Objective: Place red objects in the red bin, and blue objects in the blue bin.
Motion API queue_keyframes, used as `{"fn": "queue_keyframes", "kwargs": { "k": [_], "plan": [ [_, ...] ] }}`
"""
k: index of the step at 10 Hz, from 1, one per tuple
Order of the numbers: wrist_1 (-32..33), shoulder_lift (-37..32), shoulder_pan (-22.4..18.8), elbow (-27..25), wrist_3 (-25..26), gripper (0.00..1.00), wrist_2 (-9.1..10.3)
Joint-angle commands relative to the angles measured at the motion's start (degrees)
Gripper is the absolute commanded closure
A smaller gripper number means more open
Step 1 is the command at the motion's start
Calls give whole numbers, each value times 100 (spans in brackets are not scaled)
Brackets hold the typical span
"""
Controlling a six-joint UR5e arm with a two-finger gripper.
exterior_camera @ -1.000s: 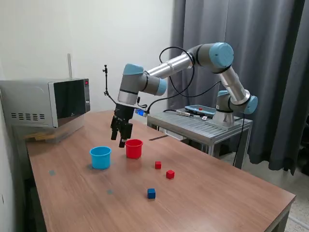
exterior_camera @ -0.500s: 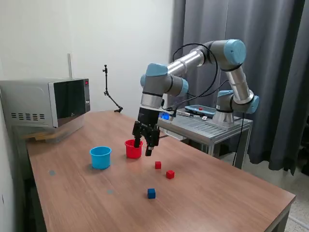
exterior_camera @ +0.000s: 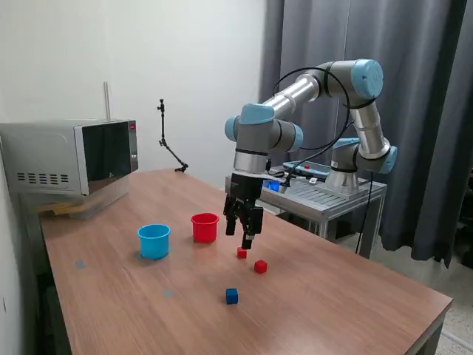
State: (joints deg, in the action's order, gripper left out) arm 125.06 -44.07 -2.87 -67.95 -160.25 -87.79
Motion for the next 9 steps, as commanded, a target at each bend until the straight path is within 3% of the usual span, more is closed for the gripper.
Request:
{"fn": "queue_keyframes", "kwargs": {
  "k": [1, 3, 4, 5, 9],
  "plan": [
    [1, 152, -38, 1, 117, 0, 25],
    [1, 372, -38, 62, 90, 0, 78],
    [1, 460, -47, 132, 73, 0, 322],
    [1, 539, -168, 176, 47, 0, 411],
    [1, 680, -196, 457, -216, 0, 412]
  ]
}}
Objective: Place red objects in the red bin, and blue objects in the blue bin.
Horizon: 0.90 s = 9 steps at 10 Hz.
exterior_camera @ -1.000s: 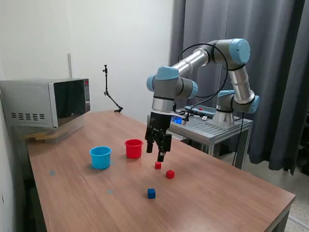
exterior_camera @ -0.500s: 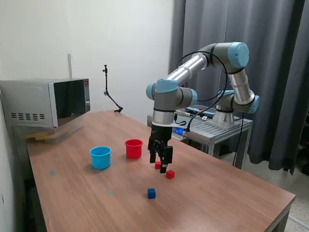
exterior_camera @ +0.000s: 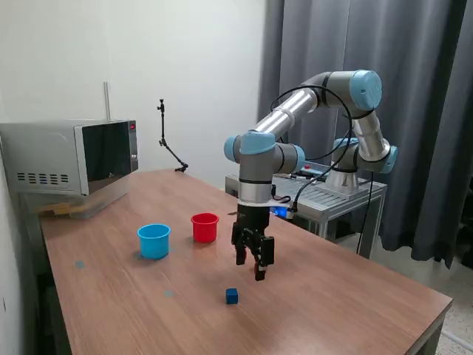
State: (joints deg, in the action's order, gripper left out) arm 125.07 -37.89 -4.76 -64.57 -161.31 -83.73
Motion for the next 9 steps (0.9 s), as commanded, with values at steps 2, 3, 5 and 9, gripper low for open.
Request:
{"fn": "queue_keyframes", "kwargs": {
  "k": [2, 3, 5, 9],
  "plan": [
    [-9, 168, -16, 216, -120, 0, -21],
    [-35, 203, -16, 242, -129, 0, -64],
    [-44, 326, -16, 347, -121, 0, -100],
    [-193, 598, 1, 637, 28, 0, -301]
  ]
}}
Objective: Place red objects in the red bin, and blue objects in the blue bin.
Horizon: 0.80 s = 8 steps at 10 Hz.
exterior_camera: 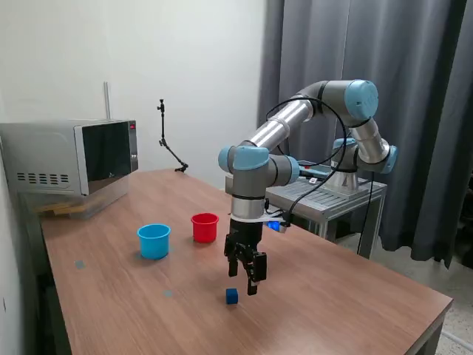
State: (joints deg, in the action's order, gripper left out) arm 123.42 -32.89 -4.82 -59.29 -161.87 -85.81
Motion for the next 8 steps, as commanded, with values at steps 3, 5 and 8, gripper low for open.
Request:
{"fn": "queue_keyframes", "kwargs": {
  "k": [3, 5, 8],
  "plan": [
    [-28, 239, 24, 295, 419, 0, -138],
    [-46, 239, 25, 295, 525, 0, -147],
    [-81, 248, 25, 251, 560, 0, -173]
  ]
}}
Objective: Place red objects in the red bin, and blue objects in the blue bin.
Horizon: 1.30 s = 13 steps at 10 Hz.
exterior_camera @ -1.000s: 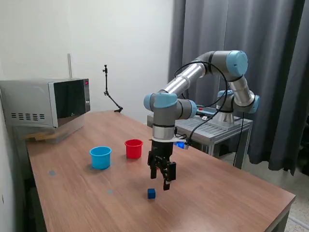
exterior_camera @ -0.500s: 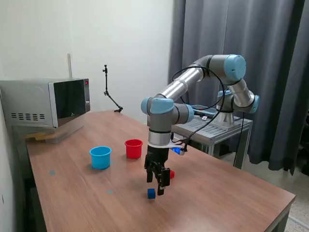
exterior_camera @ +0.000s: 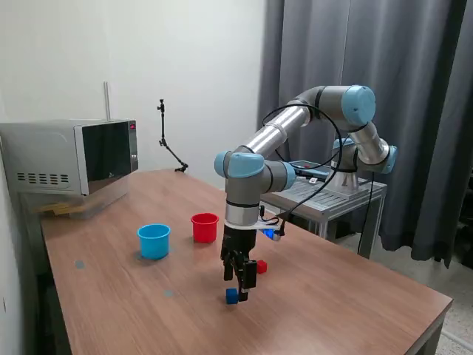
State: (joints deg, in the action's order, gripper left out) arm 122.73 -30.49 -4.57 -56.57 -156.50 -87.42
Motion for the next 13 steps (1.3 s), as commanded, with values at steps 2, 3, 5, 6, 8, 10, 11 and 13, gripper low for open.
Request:
{"fn": "queue_keyframes", "kwargs": {
  "k": [2, 3, 5, 6, 8, 10, 11, 13],
  "plan": [
    [-47, 8, 0, -29, 32, 0, -12],
    [-48, 8, 18, -20, 32, 0, -12],
    [-48, 60, 27, 15, 23, 0, -3],
    [-48, 69, 27, 15, 23, 0, -3],
    [-48, 78, 35, 15, 14, 0, -12],
    [-48, 87, 36, 15, 14, 0, -12],
    [-48, 87, 44, 24, 14, 0, -12],
    [-48, 87, 44, 59, 14, 0, -82]
  ]
}}
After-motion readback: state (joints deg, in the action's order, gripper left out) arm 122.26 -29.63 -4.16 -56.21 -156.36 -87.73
